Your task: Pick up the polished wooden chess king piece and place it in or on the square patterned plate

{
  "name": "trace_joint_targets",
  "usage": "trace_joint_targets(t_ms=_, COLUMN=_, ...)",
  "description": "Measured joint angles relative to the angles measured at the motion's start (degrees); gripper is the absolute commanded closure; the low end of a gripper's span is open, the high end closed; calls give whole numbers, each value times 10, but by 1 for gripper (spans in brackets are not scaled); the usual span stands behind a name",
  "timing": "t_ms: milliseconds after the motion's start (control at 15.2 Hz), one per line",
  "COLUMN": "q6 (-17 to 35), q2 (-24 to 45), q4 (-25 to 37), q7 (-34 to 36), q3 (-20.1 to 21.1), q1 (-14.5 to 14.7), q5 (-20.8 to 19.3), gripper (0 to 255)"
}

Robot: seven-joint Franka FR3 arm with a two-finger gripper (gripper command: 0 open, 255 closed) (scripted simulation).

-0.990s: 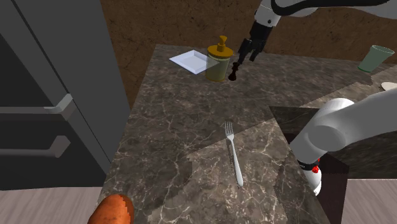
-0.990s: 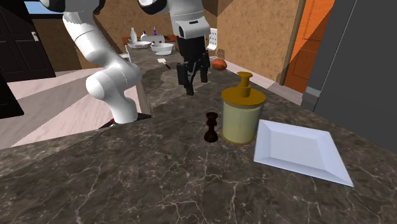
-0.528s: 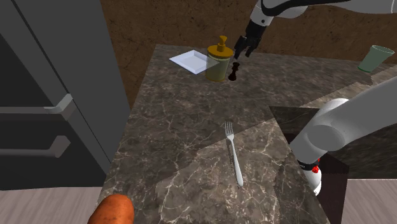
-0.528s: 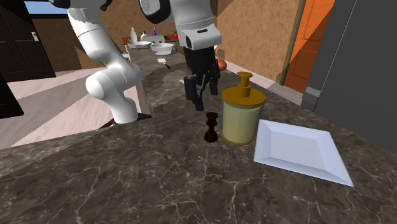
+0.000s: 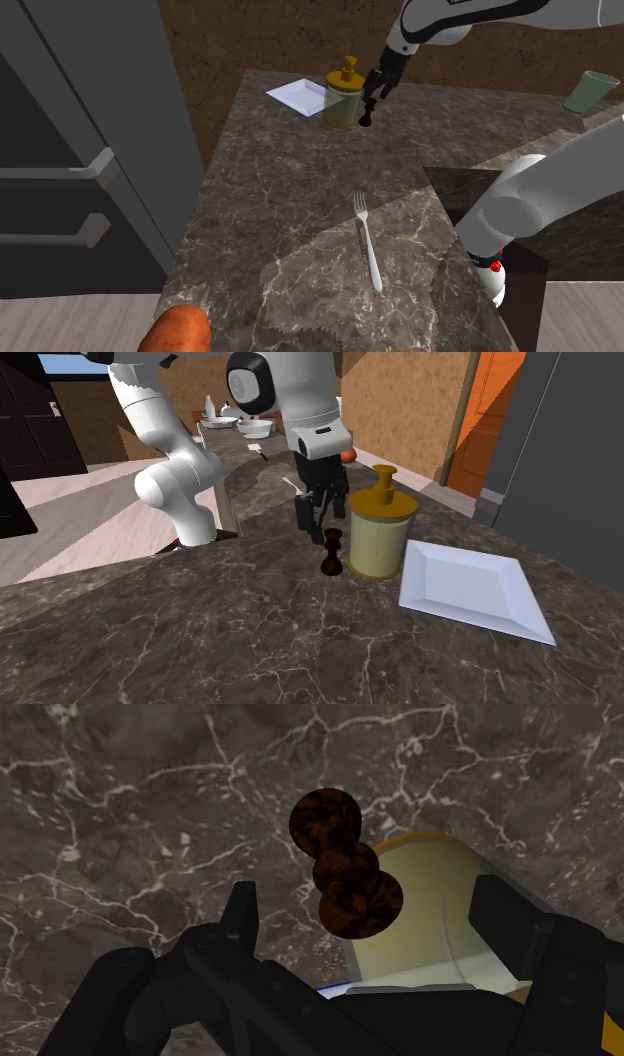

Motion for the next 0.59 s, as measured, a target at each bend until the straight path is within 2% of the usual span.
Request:
trace_joint_targets(t_ms=330, q6=3, q2=1, q4=-2, q7=0, q3=0, q1=0, q5=0, gripper=0)
trace_joint_targets(t_ms=396, q6=3, q2=1, q4=-2, q7=0, q3=0, q1=0, q5=0, gripper=255)
trace_joint_targets(t_ms=594, q6=4, q2=1, q4=-1, q7=0, q3=0, q1=0, q5=1, gripper=255)
